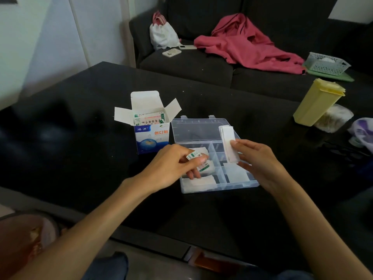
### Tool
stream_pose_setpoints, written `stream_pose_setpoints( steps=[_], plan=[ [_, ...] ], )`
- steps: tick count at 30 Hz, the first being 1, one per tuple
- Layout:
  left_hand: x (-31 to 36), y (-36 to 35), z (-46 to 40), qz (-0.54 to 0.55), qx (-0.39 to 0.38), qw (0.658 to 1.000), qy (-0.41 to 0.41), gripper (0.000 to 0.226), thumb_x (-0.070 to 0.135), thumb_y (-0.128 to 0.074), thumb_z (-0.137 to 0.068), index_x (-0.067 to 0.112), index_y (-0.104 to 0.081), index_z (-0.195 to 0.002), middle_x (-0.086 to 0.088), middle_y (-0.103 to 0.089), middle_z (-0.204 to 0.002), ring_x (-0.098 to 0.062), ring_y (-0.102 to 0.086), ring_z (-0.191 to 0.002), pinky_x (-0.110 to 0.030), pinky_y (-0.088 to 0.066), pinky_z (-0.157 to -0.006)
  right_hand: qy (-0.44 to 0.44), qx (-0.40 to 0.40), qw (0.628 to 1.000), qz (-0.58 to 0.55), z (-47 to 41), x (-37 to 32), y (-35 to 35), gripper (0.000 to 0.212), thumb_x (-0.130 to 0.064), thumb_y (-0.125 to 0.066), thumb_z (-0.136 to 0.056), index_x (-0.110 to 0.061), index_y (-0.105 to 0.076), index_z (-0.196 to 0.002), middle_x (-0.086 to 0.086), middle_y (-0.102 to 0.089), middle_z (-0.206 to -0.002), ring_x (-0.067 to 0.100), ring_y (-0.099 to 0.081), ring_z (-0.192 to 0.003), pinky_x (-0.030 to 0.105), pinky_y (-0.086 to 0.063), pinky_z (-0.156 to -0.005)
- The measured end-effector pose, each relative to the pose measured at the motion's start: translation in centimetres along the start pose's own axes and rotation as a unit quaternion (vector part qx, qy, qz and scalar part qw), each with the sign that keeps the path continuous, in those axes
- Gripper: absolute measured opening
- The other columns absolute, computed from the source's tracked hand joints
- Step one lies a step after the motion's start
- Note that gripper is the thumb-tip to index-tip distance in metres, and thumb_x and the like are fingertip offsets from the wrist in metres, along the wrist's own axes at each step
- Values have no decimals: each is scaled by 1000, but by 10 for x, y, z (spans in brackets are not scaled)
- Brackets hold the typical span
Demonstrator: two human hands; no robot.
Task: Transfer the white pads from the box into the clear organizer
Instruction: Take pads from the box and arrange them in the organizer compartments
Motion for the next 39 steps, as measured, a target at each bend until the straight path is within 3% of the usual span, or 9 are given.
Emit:
stream_pose_setpoints(
  steps=[5, 9, 11, 14, 16, 20, 27, 35, 39],
  plan=[
    [-4, -10, -4, -16, -92, 996, -1, 40, 41, -74, -72, 32, -68, -110, 15, -56, -129, 3, -47, -118, -24, -42, -100, 5, 6, 1000, 14, -1, -1, 0, 13, -23, -60, -89, -19, -63, -101, -4, -57, -98, 13, -56, -86, 20, -48, -64],
    [-6, -19, -2, -27, -139, 990, 18, 66, 69, -56, -63, 31, -66, -116, 11, -53, -135, -6, -44, -126, -32, -43, -103, 12, 10, 1000, 23, -1, -3, 1, 13, -24, -60, -88, -20, -62, -101, -6, -57, -96, 12, -55, -85, 19, -47, -63],
    [-3, -23, -2, -30, -141, 990, 14, 64, 69, -48, -69, 30, -65, -117, 10, -54, -134, -7, -47, -123, -27, -43, -100, 16, 11, 999, 31, -1, -3, 0, 13, -24, -60, -88, -20, -62, -100, -7, -57, -96, 12, -56, -85, 18, -47, -63],
    [-2, -23, -4, -106, -125, 986, -13, 30, 36, -52, -93, 30, -63, -120, 12, -55, -132, -4, -47, -122, -19, -39, -99, 23, 15, 999, 43, 0, -5, 1, 14, -25, -61, -87, -20, -62, -101, -7, -57, -95, 12, -56, -85, 16, -46, -62],
    [-4, -21, -4, -154, -109, 982, -29, 28, 25, -58, -92, 35, -61, -118, 13, -59, -125, 0, -52, -114, -23, -43, -99, 24, 13, 999, 44, 0, -6, 1, 15, -25, -61, -88, -20, -62, -101, -7, -57, -95, 11, -56, -85, 16, -46, -61],
    [-2, -20, -4, -253, -90, 962, -55, 20, 38, -63, -87, 36, -63, -107, 15, -67, -102, 1, -58, -96, -27, -49, -89, 24, 9, 999, 48, 1, -6, 1, 16, -25, -61, -87, -19, -62, -102, -8, -57, -93, 11, -56, -84, 16, -45, -61],
    [14, -30, 0, -383, -87, 907, -153, 30, 44, -51, -92, 36, -63, -119, 16, -60, -106, -5, -43, -100, -23, -32, -76, 27, -46, 991, 120, 1, -5, -2, 24, -24, -63, -86, -15, -66, -108, -6, -59, -98, 12, -55, -93, 20, -46, -71],
    [10, -1, 1, -308, 15, 948, -78, 27, 50, -63, -83, 34, -67, -104, 15, -66, -97, 0, -54, -81, -19, -45, -75, 66, -122, 947, 291, 4, -5, -16, 26, -20, -60, -88, -13, -66, -112, -5, -60, -104, 5, -54, -88, 25, -43, -81],
    [0, 22, 13, -279, 24, 959, -36, 25, 52, -57, -85, 34, -67, -99, 19, -58, -82, 3, -55, -74, -17, -47, -68, 178, -135, 873, 433, 8, -11, -37, 24, -24, -58, -90, -20, -66, -113, -7, -64, -109, 1, -52, -86, 24, -43, -83]
  ],
)
Point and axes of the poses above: each hand's wrist, its own z-axis away from the middle knuckle, its own y-axis out of the back of the hand, x = y × z, the point moved 9 cm from there along -z, towards the middle knuckle
